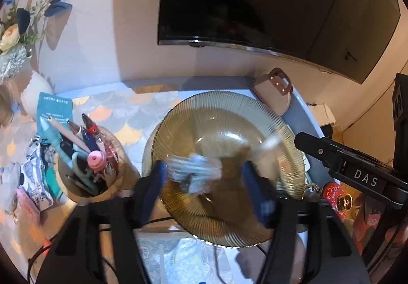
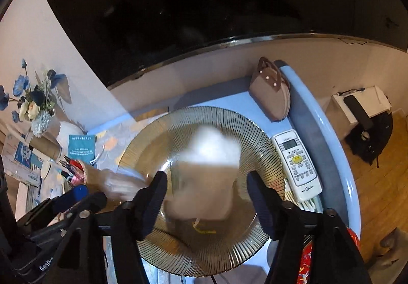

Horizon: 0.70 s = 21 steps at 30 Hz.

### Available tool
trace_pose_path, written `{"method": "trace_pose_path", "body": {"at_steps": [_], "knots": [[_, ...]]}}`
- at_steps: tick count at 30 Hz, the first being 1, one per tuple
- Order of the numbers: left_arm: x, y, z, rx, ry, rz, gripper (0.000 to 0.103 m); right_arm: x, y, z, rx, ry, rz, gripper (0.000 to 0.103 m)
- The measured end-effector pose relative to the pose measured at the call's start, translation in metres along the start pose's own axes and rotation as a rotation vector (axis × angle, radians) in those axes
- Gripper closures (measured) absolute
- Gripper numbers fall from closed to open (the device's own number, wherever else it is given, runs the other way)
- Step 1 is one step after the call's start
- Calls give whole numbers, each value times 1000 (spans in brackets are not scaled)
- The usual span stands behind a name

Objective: Organize soft objects
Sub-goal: 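Lower both toys into the glass plate and open both tools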

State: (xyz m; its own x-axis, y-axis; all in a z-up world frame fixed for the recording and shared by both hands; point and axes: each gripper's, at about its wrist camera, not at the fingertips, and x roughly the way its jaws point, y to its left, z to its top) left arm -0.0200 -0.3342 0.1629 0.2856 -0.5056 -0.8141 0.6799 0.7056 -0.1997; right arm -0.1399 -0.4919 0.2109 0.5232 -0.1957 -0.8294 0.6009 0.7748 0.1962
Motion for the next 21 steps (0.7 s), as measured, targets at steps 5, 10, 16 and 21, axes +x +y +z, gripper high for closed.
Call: {"method": "trace_pose_path", "body": {"at_steps": [5, 10, 16, 21], "knots": [[-7, 0, 3, -2, -11, -6, 34, -2, -8, 3, 18, -5, 5, 38], [-7, 3, 1, -16, -6, -6, 34, -4, -8, 2, 26, 0, 17, 38], [-12, 10, -2, -35, -15, -3, 26, -5, 1, -3, 8, 6, 32, 38], [-21, 21, -9, -59, -29, -8, 23, -6, 7, -7, 0, 1, 42, 38]]}}
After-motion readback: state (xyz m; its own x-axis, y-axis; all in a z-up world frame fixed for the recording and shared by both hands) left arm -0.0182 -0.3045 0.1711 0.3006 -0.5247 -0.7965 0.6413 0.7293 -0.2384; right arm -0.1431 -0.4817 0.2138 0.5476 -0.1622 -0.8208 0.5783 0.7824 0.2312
